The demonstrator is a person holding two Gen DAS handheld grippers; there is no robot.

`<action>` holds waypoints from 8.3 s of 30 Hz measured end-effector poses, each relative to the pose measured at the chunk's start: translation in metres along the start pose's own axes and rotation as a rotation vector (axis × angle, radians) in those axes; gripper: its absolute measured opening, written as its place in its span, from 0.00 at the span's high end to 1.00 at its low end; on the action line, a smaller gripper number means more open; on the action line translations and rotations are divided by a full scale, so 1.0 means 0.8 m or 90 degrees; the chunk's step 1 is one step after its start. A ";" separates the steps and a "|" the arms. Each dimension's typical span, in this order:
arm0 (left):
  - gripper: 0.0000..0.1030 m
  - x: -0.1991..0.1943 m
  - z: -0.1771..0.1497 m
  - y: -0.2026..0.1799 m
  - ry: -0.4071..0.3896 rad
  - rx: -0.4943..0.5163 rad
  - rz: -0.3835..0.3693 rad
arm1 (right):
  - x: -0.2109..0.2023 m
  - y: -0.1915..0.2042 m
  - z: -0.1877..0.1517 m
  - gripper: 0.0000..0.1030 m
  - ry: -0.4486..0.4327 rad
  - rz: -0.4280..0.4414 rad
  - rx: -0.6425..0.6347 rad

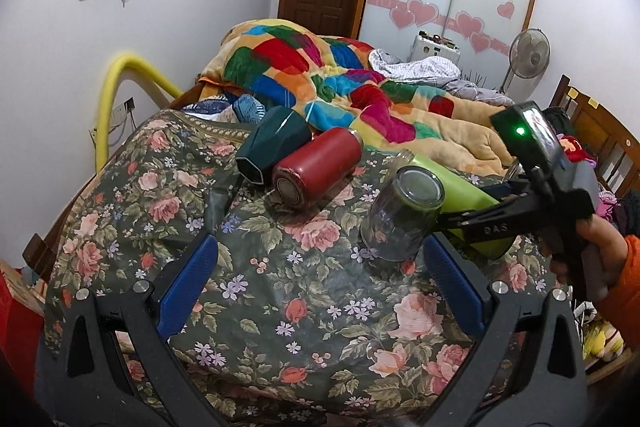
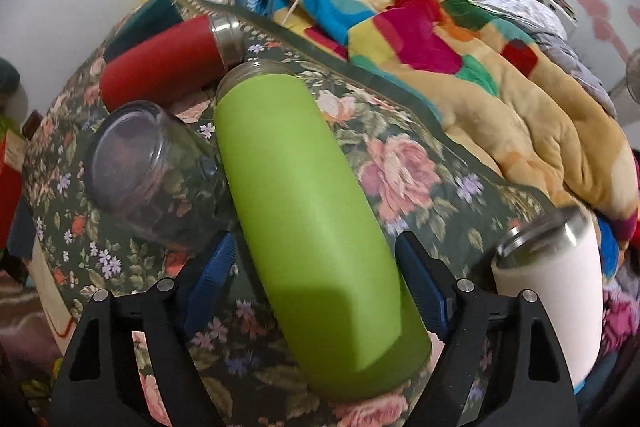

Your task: Flip cup upright

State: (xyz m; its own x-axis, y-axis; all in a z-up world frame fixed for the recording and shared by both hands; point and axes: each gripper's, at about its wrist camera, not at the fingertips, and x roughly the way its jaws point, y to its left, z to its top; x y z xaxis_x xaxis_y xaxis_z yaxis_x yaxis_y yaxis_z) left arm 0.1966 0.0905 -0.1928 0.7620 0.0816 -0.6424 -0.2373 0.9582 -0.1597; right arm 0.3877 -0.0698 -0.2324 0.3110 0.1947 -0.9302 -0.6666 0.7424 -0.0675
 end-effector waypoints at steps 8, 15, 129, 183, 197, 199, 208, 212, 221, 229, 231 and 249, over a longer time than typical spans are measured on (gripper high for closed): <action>0.00 0.005 0.001 -0.006 0.001 0.009 -0.004 | 0.026 0.001 0.013 0.27 0.047 0.010 -0.024; 0.00 -0.001 0.001 -0.012 -0.002 0.015 -0.008 | 0.026 -0.005 0.010 0.34 0.041 0.041 -0.002; 0.36 0.123 -0.043 -0.048 0.304 -0.203 0.009 | -0.139 0.028 -0.216 0.38 -0.217 0.032 0.135; 0.36 0.013 0.021 -0.165 0.107 0.137 -0.044 | -0.168 0.006 -0.212 0.38 -0.266 0.016 0.176; 0.31 -0.190 0.040 -0.147 -0.103 0.166 -0.086 | -0.295 0.029 -0.231 0.38 -0.430 -0.035 0.189; 0.28 -0.230 0.040 -0.144 -0.161 0.166 -0.081 | -0.323 0.038 -0.238 0.38 -0.471 -0.044 0.189; 0.15 -0.336 0.016 -0.132 -0.305 0.156 -0.084 | -0.404 0.088 -0.266 0.31 -0.608 -0.064 0.191; 0.01 -0.355 0.004 -0.128 -0.338 0.147 -0.072 | -0.416 0.102 -0.275 0.28 -0.632 -0.086 0.197; 0.00 -0.366 -0.005 -0.117 -0.343 0.122 -0.071 | -0.414 0.109 -0.284 0.02 -0.635 -0.115 0.211; 0.00 -0.364 -0.008 -0.118 -0.340 0.121 -0.070 | -0.415 0.110 -0.291 0.01 -0.631 -0.120 0.210; 0.00 -0.364 -0.008 -0.118 -0.339 0.121 -0.070 | -0.415 0.110 -0.291 0.01 -0.629 -0.120 0.209; 0.00 -0.358 -0.010 -0.118 -0.335 0.119 -0.072 | -0.407 0.113 -0.291 0.01 -0.615 -0.120 0.198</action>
State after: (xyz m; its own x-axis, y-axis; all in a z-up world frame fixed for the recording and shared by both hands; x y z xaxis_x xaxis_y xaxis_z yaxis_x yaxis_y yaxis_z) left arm -0.0042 -0.0255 0.0002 0.9853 0.0560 -0.1614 -0.0632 0.9972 -0.0397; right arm 0.0684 -0.2152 -0.0197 0.8956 0.3880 -0.2176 -0.3888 0.9204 0.0412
